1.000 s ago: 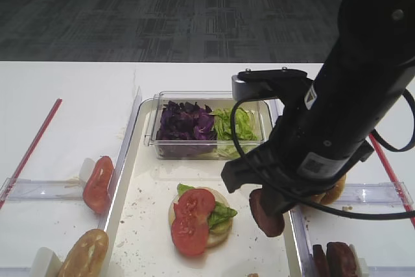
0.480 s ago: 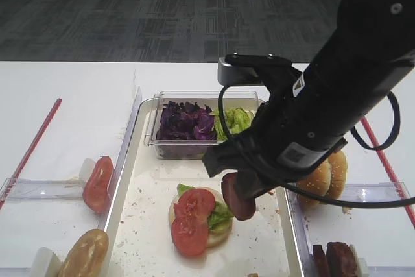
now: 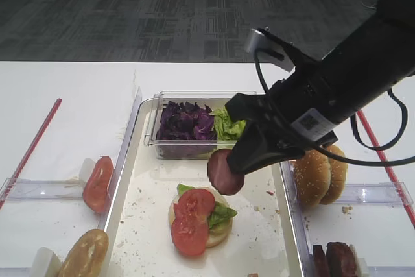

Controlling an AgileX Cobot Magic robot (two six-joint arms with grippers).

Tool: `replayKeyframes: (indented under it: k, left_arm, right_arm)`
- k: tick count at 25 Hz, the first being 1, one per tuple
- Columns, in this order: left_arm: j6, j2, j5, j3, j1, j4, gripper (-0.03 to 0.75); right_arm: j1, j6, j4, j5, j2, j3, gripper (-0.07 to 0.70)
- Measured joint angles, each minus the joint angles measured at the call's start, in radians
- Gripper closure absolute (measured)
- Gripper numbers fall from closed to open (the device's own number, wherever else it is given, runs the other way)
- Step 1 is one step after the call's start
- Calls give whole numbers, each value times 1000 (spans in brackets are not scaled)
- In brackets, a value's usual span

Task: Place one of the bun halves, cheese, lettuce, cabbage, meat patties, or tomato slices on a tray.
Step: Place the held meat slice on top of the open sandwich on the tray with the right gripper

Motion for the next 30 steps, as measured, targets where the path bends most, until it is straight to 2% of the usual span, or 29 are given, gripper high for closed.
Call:
replayKeyframes:
  k: [4, 7, 13, 18, 22, 30]
  left_arm:
    - [0, 0, 0, 0, 0, 0, 99]
    - [0, 0, 0, 0, 0, 0, 99]
    - [0, 0, 0, 0, 0, 0, 99]
    - [0, 0, 0, 0, 0, 0, 99]
    - [0, 0, 0, 0, 0, 0, 99]
    - [0, 0, 0, 0, 0, 0, 99]
  right_arm:
    - [-40, -147, 140, 92, 23, 0, 503]
    - [-57, -209, 221, 133, 25, 2, 503]
    - [-93, -294, 297, 160, 25, 60, 503]
    - [-95, -392, 404, 177, 25, 117, 503]
    - [-95, -442, 441, 177, 25, 145, 503]
    - [-95, -473, 544, 212, 129, 147, 503]
